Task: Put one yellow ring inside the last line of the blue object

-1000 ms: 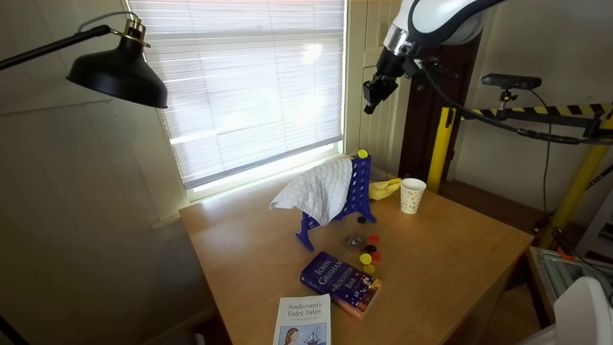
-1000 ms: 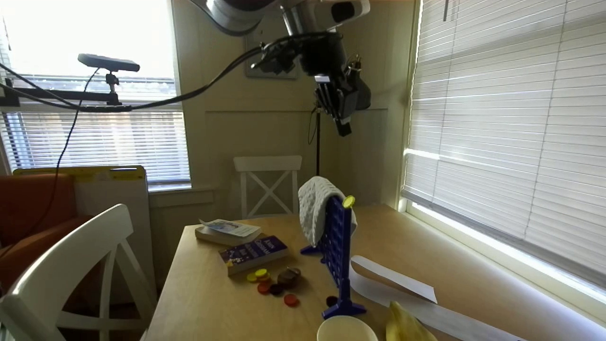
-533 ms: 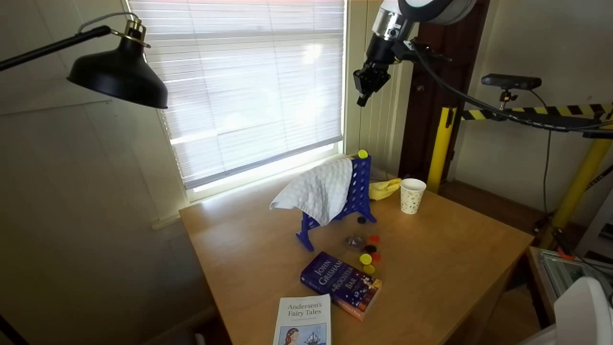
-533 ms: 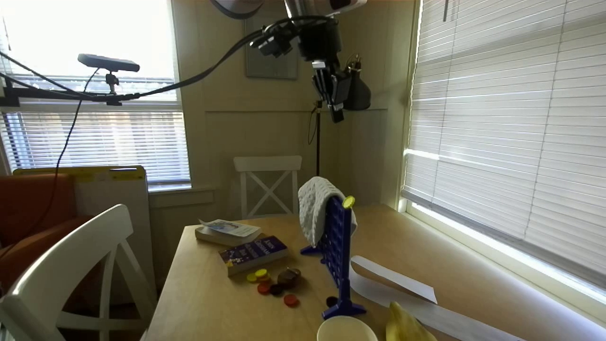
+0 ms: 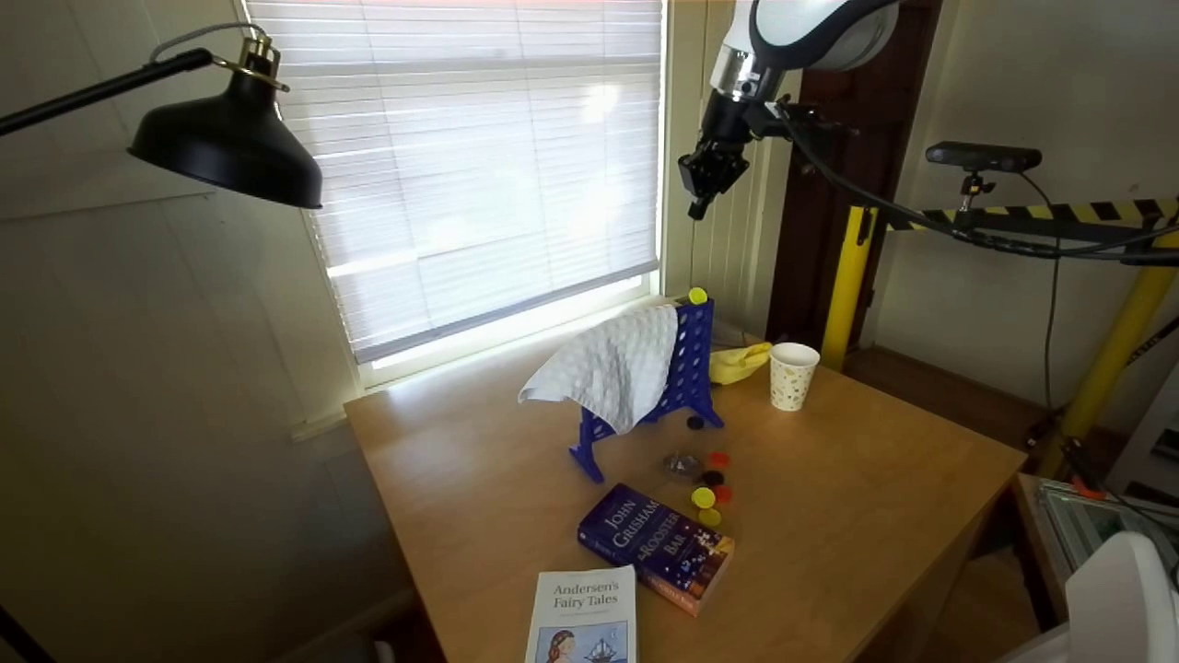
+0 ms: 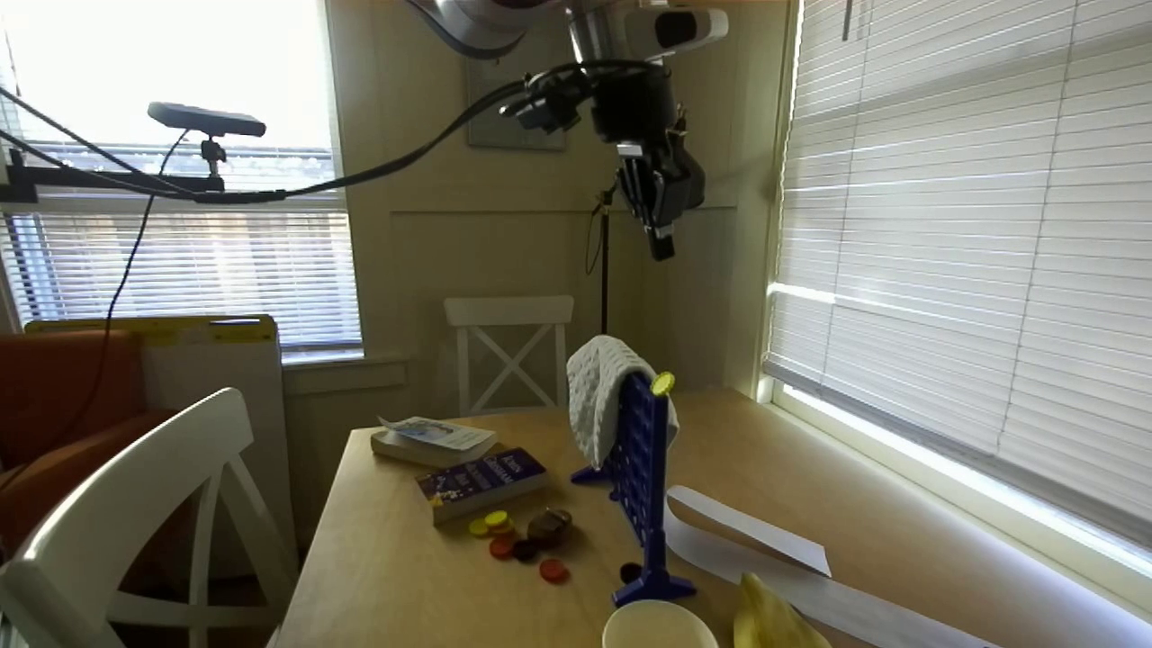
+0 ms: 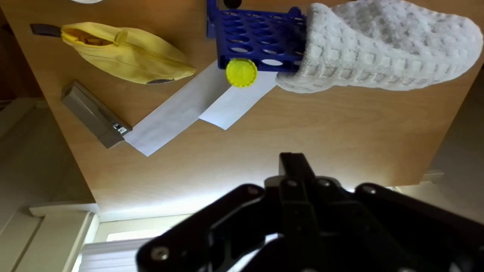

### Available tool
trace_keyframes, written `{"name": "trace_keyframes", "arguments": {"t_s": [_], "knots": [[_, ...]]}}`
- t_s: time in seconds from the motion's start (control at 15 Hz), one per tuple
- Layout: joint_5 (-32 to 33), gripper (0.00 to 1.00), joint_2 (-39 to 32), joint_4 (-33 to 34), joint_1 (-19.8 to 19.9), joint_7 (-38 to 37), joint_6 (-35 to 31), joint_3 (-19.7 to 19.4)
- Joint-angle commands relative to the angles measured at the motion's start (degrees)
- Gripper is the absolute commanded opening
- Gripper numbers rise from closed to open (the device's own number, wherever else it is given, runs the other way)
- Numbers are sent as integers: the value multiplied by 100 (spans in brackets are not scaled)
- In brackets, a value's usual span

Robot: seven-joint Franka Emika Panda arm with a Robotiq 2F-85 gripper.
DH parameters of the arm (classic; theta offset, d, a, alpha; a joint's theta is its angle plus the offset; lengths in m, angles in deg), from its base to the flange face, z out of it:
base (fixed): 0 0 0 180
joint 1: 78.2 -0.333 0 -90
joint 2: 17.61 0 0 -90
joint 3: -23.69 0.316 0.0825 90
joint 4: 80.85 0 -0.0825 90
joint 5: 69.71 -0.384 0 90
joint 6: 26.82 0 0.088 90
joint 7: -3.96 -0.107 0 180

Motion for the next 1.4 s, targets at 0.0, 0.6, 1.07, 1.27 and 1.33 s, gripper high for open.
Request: {"name": "trace_keyframes", "arguments": {"t_s": [0.0, 0.6, 1.07, 1.27, 1.33], "knots": [[4, 0, -524, 408, -68, -71, 87, -171], [53, 0, -1066, 650, -80, -137, 196, -265], [88, 0, -1250, 678, -88, -156, 213, -294], [121, 0, -1357, 683, -95, -167, 175, -303], [97, 0, -1387, 687, -90, -156, 174, -300]]}}
